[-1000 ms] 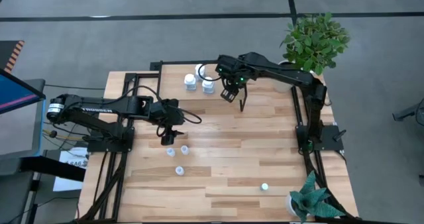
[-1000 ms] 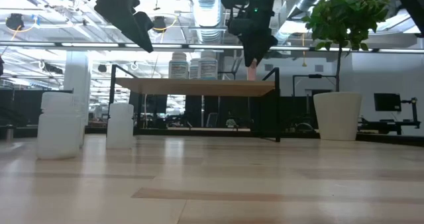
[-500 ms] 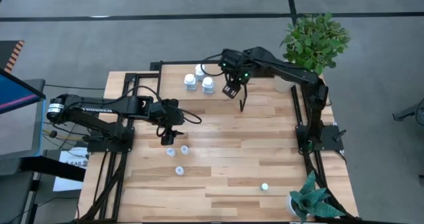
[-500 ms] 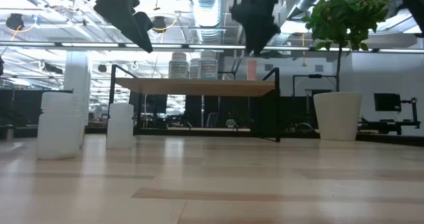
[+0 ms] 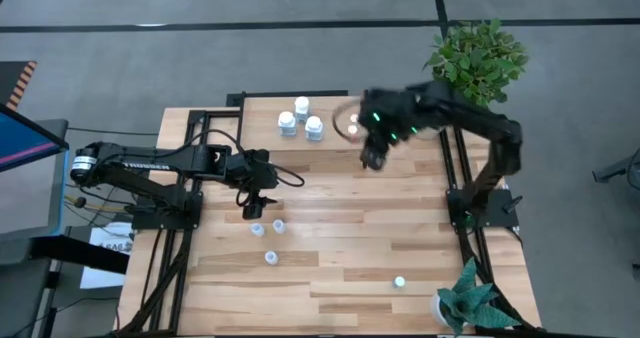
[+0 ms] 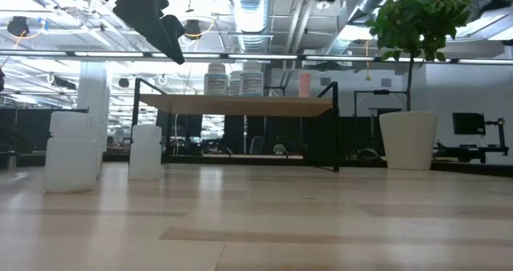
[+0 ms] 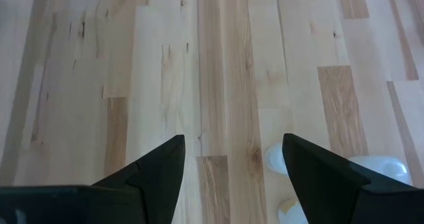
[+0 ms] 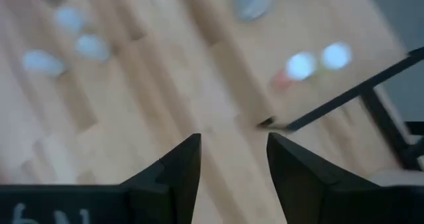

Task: Pick and place medicine bottles onto shelf by color
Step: Put the blue pill bottle on the shelf

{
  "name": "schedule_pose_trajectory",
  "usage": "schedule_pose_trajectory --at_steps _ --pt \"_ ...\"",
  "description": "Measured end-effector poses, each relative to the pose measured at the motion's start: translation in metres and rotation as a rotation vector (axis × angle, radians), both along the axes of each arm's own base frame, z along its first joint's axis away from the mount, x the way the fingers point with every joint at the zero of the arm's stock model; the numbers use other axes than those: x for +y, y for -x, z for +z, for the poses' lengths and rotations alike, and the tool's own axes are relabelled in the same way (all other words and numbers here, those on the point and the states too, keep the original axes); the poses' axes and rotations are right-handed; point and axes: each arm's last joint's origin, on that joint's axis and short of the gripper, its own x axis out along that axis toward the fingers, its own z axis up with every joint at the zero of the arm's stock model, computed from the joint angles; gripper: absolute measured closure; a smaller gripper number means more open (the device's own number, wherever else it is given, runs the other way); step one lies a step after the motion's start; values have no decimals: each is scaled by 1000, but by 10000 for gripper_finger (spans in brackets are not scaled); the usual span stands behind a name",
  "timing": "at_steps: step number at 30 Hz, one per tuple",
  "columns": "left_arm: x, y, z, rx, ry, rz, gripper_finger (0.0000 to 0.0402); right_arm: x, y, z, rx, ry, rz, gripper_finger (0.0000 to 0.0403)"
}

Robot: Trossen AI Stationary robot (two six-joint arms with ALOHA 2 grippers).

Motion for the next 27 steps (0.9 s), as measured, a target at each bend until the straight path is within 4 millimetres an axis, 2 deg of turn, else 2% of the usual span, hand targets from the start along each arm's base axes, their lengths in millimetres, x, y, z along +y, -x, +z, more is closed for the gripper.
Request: schedule_pose_trajectory --at_steps 5,10,15,22,27 --pt "0 0 0 -3 0 0 160 57 29 -12 29 -63 36 220" --pt "0 0 0 -3 6 8 160 107 54 -38 102 -136 12 228" --pt "0 0 0 -3 8 11 160 150 68 -65 177 -168 -39 234" --pt "0 0 0 -3 13 17 160 204 64 -101 242 -158 -49 232" --pt "0 0 0 -3 16 22 160 225 56 -123 302 -138 -71 234"
